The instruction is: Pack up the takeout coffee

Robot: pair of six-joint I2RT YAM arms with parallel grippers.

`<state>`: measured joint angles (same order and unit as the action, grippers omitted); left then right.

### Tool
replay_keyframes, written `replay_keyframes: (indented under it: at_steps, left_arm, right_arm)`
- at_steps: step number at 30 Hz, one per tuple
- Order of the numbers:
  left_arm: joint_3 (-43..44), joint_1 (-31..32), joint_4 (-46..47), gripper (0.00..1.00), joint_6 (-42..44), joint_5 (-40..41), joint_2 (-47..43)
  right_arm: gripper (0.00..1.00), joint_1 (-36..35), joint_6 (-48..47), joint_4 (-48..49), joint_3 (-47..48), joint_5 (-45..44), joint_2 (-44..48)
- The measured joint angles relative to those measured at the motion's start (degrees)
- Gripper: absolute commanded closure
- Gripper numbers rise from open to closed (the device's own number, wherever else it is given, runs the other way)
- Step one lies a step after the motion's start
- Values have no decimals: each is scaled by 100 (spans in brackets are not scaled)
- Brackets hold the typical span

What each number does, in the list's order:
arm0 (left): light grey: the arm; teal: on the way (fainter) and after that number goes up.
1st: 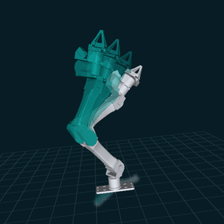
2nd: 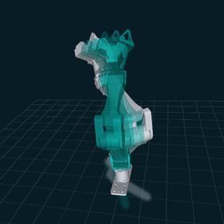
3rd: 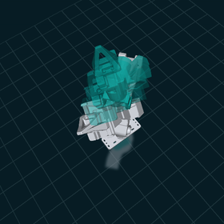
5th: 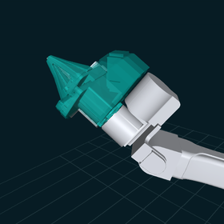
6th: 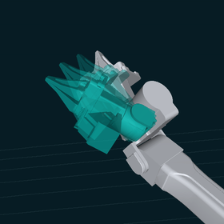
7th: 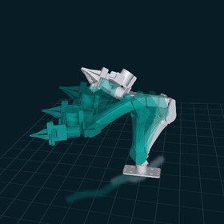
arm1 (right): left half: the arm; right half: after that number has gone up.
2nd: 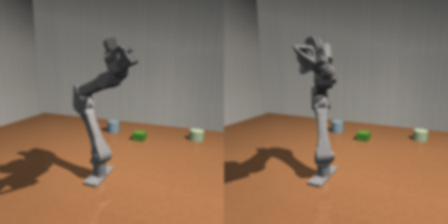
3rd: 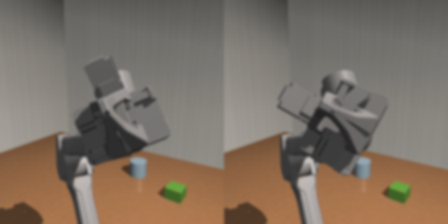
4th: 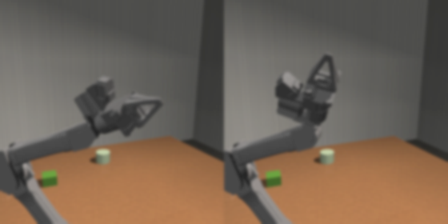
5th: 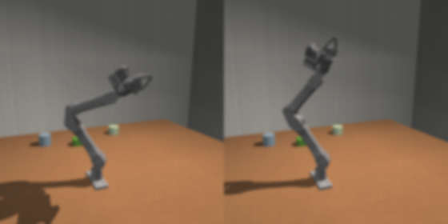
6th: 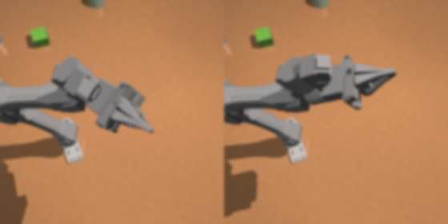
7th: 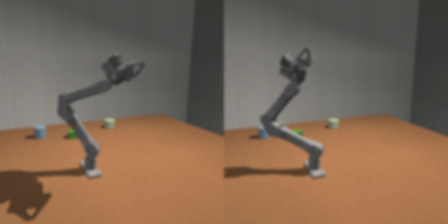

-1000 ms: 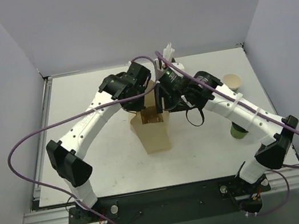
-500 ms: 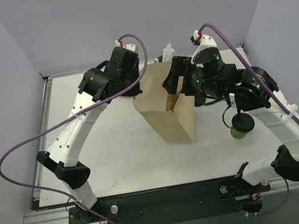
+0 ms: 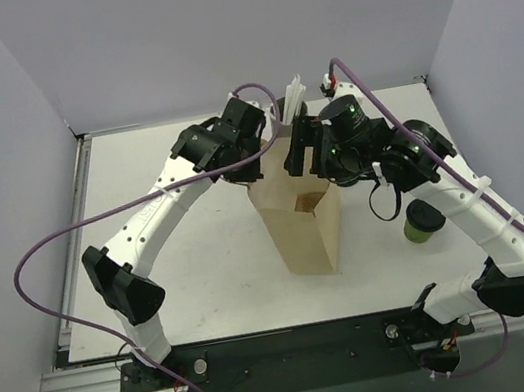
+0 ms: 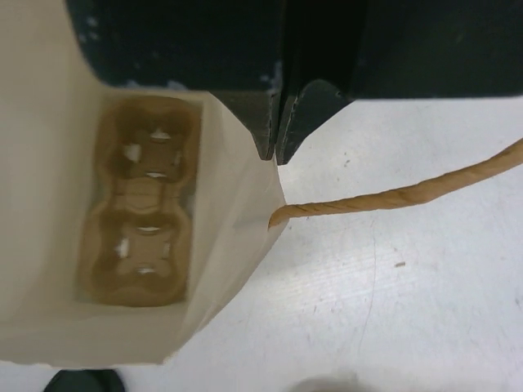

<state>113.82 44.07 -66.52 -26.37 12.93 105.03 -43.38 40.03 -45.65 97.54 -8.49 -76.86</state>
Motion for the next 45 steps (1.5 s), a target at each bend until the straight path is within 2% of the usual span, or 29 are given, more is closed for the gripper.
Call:
replay_keyframes:
  at_steps: [5, 9, 13, 20, 24, 33, 38, 45]
  left_arm:
    - [739, 4, -17, 100, -2, 7, -225]
    - [892, 4, -13, 100, 0, 4, -417]
    - [592, 4, 33, 100, -7, -85, -575]
    - [186, 4, -13, 100, -39, -28, -588]
    - [-76, 4, 39, 100, -44, -37, -595]
    - [-186, 2, 101, 100, 52, -345, -629]
    - [-227, 0, 103, 100, 170, -442, -662]
    - [-227, -85, 39, 100, 321, -529, -682]
  right_arm:
    - [20, 37, 24, -37, 219, 26, -256]
    - [18, 103, 46, 337, -219, 223, -197]
    - [17, 109, 61, 1040, -973, 374, -26]
    - [17, 452, 181, 1270, -1010, 671, -35]
    - [14, 503, 210, 1818, -1401, 863, 111]
    - [11, 525, -472, 3128, -2253, 857, 535]
    - [10, 627, -695, 3613, -2343, 859, 579]
    - [6, 654, -1134, 3692, -2221, 994, 601]
